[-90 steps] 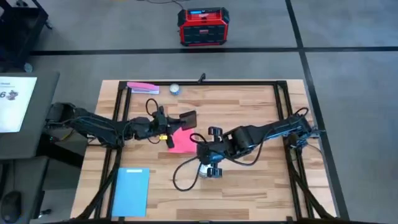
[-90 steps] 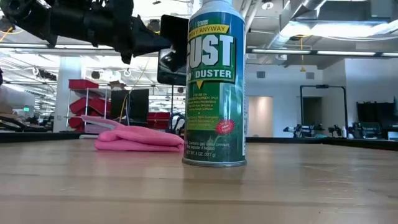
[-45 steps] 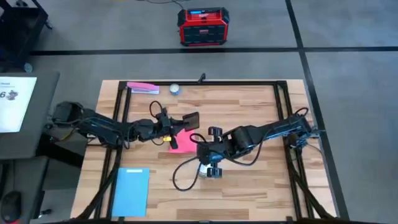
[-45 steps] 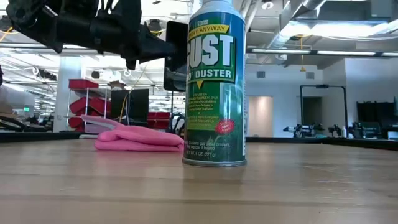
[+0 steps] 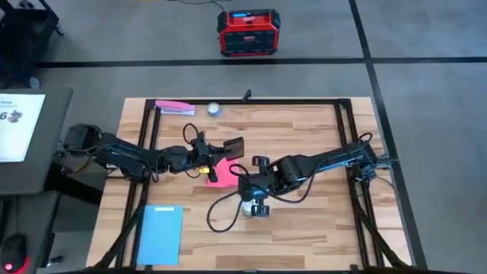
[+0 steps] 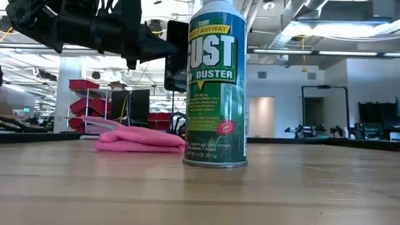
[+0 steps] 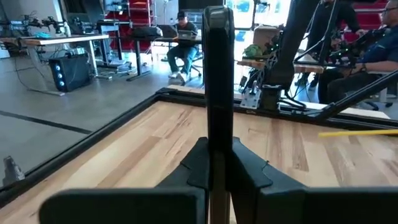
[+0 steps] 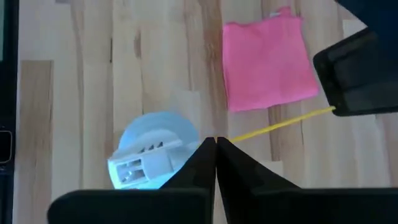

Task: Apply microfiber cloth
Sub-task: Spray the front of the black cellphone using the spray bottle

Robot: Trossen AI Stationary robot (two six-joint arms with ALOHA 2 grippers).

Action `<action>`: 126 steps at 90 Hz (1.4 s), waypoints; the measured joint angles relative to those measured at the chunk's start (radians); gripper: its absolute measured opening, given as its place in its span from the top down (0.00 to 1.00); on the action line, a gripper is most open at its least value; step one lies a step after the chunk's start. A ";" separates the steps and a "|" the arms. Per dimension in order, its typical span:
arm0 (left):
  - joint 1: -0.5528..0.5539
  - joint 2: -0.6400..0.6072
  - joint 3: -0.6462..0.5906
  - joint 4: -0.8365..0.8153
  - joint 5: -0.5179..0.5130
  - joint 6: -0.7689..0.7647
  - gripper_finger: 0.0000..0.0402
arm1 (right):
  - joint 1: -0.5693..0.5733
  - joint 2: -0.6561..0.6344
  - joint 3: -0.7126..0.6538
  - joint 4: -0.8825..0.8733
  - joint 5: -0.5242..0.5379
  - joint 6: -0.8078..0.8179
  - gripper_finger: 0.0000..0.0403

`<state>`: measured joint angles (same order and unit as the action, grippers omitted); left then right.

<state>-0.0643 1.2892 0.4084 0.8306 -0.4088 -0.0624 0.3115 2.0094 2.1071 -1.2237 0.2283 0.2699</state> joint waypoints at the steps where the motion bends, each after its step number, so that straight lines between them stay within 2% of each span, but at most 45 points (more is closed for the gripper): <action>1: 0.000 0.000 0.000 0.000 0.000 0.000 0.97 | 0.000 0.000 0.000 0.000 0.000 0.000 1.00; 106: 0.000 0.000 0.000 -0.009 -0.014 -0.001 0.97 | 0.000 -0.001 0.018 0.013 -0.020 0.001 1.00; 112: -0.004 0.000 0.000 -0.011 -0.029 -0.001 0.97 | 0.000 -0.001 0.018 0.014 -0.019 -0.006 1.00; 126: -0.043 0.000 0.000 -0.019 -0.146 -0.002 0.97 | 0.000 -0.001 0.018 0.014 -0.018 -0.007 1.00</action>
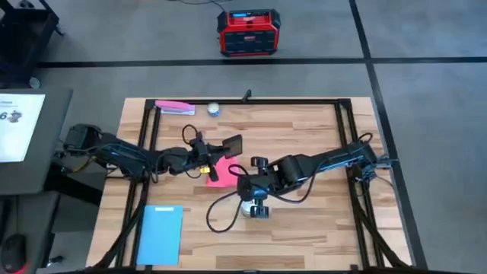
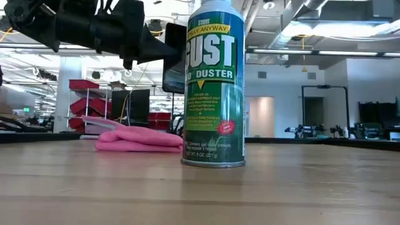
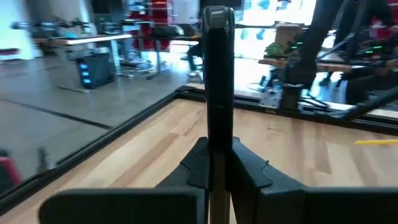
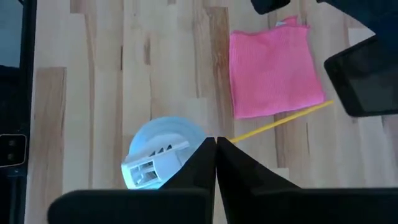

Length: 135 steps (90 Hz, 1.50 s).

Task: Apply microfiber cloth
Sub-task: Spray the front of the black cellphone using the spray bottle

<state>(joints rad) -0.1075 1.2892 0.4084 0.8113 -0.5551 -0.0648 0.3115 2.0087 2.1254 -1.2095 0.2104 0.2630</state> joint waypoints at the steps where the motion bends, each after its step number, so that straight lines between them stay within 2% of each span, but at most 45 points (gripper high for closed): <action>1: -0.003 0.000 0.000 0.000 -0.002 -0.001 0.97 | 0.000 0.000 0.000 0.000 0.000 0.000 1.00; 9: -0.020 0.000 0.001 -0.005 -0.004 -0.023 0.97 | 0.000 0.000 0.000 0.000 0.000 -0.002 1.00; 30: -0.066 0.000 0.050 -0.148 -0.005 -0.065 0.97 | 0.000 0.006 0.000 -0.007 0.000 -0.002 1.00; 50: -0.096 -0.001 0.054 -0.158 -0.102 -0.062 0.97 | 0.000 0.006 0.000 -0.006 0.000 -0.002 1.00; 135: -0.096 -0.001 0.054 -0.155 -0.112 -0.060 0.97 | -0.008 0.008 -0.020 -0.009 -0.001 -0.003 1.00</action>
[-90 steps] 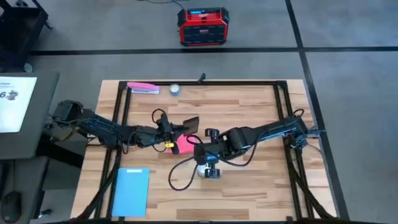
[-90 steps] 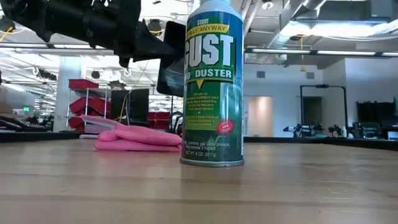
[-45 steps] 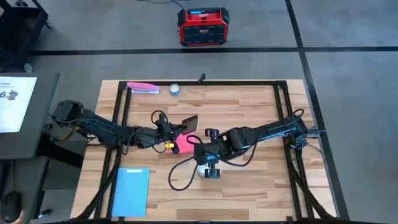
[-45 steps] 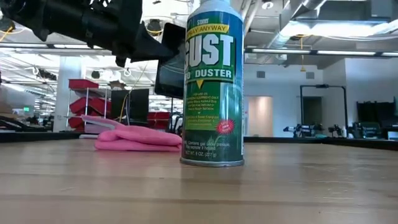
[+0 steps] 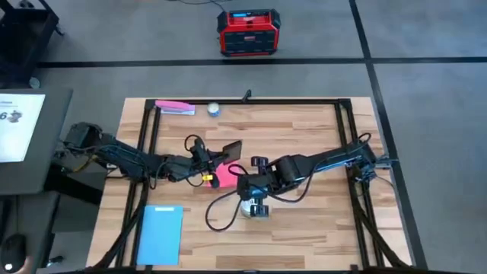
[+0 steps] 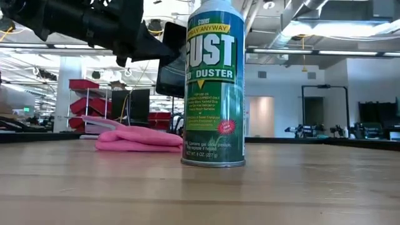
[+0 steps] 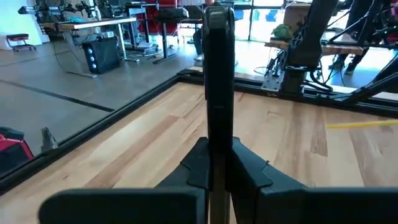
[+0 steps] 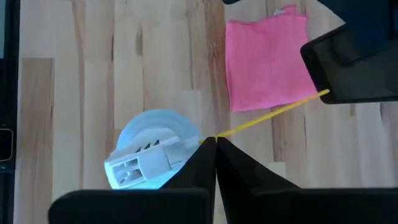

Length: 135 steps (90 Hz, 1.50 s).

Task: Apply microfiber cloth
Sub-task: Spray the front of the black cellphone using the spray bottle

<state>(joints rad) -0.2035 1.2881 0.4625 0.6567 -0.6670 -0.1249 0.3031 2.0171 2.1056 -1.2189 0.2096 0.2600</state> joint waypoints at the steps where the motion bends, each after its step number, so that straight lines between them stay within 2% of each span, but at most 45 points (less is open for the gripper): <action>1: 0.000 0.000 0.000 0.000 0.000 0.000 0.97 | 0.000 0.000 0.000 0.000 0.000 0.000 1.00; 49: 0.000 -0.001 0.000 -0.011 -0.019 0.008 0.97 | 0.000 0.001 0.000 0.000 0.029 0.001 1.00; 79: -0.011 -0.063 0.000 -0.071 -0.028 0.007 0.97 | 0.010 0.000 0.029 0.007 0.038 0.004 1.00; 97: -0.030 -0.063 0.000 -0.076 -0.076 0.008 0.97 | 0.017 -0.001 0.037 -0.005 0.037 0.005 1.00; 135: -0.033 -0.062 0.000 -0.075 -0.079 -0.003 0.97 | 0.018 -0.001 0.033 -0.015 0.025 0.020 1.00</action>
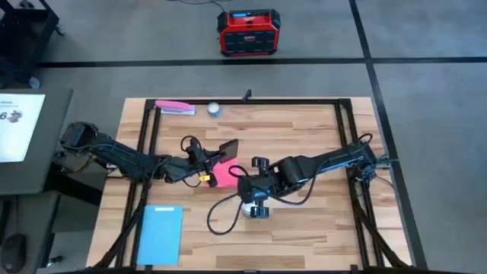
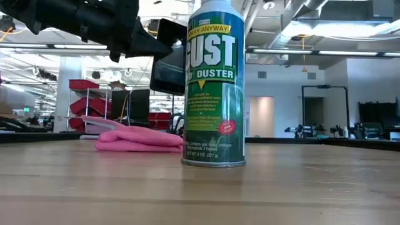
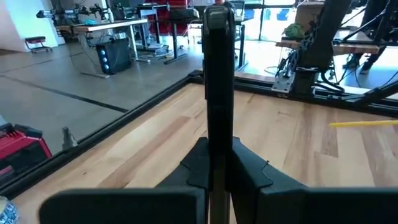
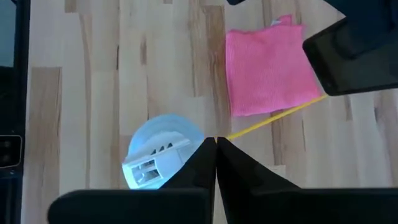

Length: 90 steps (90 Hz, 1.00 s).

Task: Apply microfiber cloth
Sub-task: Spray the front of the black cellphone using the spray bottle

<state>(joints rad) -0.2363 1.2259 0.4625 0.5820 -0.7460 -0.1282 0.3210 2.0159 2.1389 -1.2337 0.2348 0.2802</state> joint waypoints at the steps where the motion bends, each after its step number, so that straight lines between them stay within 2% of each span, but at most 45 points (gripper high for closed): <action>1: 0.000 0.000 0.000 0.000 0.000 0.000 0.97 | 0.000 0.000 0.000 0.000 0.000 0.000 1.00; 90: 0.000 0.000 0.000 0.006 0.000 0.000 0.97 | 0.000 0.001 -0.001 0.015 -0.021 0.000 1.00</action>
<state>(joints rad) -0.2363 1.2263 0.4622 0.5880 -0.7456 -0.1280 0.3210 2.0171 2.1376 -1.2182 0.2140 0.2806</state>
